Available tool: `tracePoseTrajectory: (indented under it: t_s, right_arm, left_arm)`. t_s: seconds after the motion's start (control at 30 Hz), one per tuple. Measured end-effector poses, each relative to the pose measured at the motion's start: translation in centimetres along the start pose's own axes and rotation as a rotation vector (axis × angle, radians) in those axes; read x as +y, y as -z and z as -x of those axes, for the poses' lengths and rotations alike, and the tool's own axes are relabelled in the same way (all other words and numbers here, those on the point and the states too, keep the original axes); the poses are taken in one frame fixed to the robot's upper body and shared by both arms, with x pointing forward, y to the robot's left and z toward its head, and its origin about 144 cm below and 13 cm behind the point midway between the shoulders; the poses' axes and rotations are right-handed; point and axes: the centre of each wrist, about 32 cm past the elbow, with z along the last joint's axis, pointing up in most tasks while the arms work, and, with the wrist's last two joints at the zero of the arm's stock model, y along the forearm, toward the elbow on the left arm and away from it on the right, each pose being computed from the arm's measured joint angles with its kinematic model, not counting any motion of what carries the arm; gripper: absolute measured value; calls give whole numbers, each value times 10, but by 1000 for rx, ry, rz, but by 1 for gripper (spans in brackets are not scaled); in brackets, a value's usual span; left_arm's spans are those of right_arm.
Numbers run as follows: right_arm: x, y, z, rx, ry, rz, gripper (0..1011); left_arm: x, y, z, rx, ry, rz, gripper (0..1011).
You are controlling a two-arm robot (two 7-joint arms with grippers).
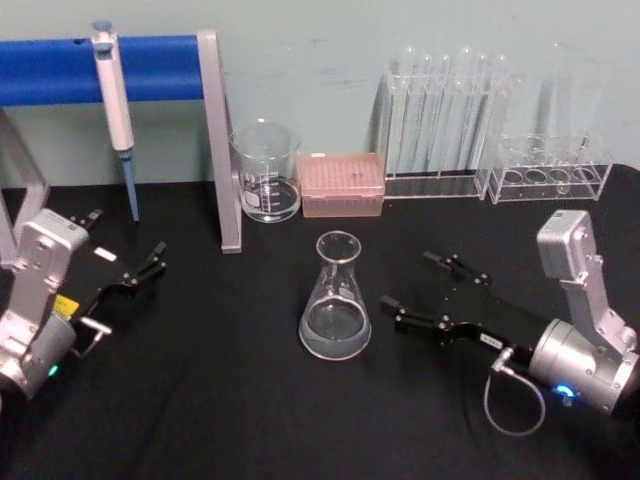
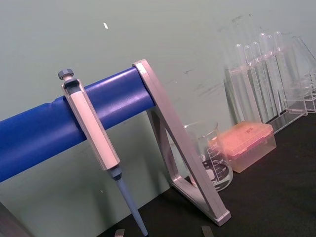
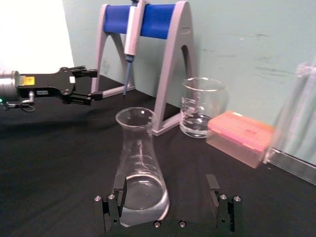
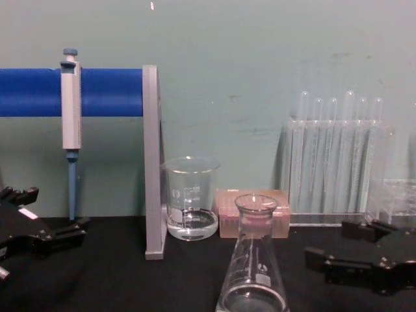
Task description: Grasp the erlenmeyer flask with one hand, shake it three times, then place it back.
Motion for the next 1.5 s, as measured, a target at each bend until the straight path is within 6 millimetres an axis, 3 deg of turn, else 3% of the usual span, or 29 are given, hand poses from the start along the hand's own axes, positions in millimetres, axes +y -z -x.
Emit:
tracePoseTrajectory:
  t_s: [0.83,1.5]
  right_arm:
    - [57,-7,3,-27,-98,-42,1000]
    - [82,-6,1,-31,-112,-47,1000]
  left_arm:
    - [0,0,0,0,0,0,1001]
    - [0,0,0,0,0,0,1001]
